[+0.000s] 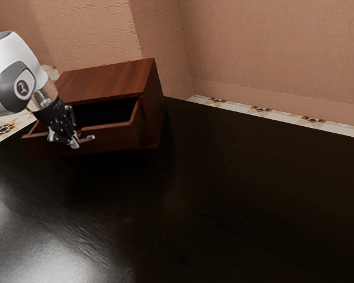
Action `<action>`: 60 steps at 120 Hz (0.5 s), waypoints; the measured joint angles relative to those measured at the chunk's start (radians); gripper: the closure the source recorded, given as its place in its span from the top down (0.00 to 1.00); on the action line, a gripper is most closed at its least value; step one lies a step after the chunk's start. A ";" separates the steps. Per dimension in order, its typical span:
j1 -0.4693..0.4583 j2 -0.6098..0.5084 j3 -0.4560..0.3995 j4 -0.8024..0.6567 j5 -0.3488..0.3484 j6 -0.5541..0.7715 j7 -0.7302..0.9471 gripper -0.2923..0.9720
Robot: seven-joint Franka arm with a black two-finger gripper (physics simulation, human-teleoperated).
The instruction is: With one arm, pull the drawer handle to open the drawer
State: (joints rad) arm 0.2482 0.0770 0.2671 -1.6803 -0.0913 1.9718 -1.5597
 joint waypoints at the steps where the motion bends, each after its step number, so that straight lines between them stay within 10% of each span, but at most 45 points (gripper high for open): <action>1: 0.000 -0.003 -0.001 -0.003 0.001 0.000 0.000 0.15; 60: -0.002 -0.093 -0.018 -0.111 0.036 0.016 -0.004 0.15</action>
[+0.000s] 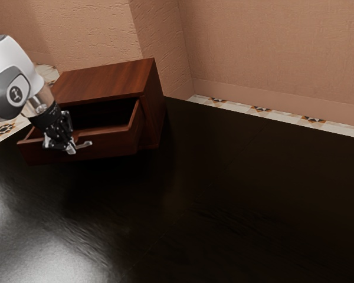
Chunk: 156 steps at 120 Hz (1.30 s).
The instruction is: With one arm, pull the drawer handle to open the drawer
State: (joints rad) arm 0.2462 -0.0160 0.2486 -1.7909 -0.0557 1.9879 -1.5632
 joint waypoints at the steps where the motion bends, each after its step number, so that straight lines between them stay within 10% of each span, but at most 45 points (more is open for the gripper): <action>1: 0.000 -0.002 -0.001 -0.002 0.001 0.000 0.000 0.15; 80: 0.011 -0.080 -0.036 -0.082 0.033 0.014 -0.012 0.17; 156: 0.000 -0.180 -0.035 -0.025 0.046 -0.055 -0.012 0.57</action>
State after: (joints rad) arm 0.2464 -0.1957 0.2132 -1.8159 -0.0096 1.9326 -1.5752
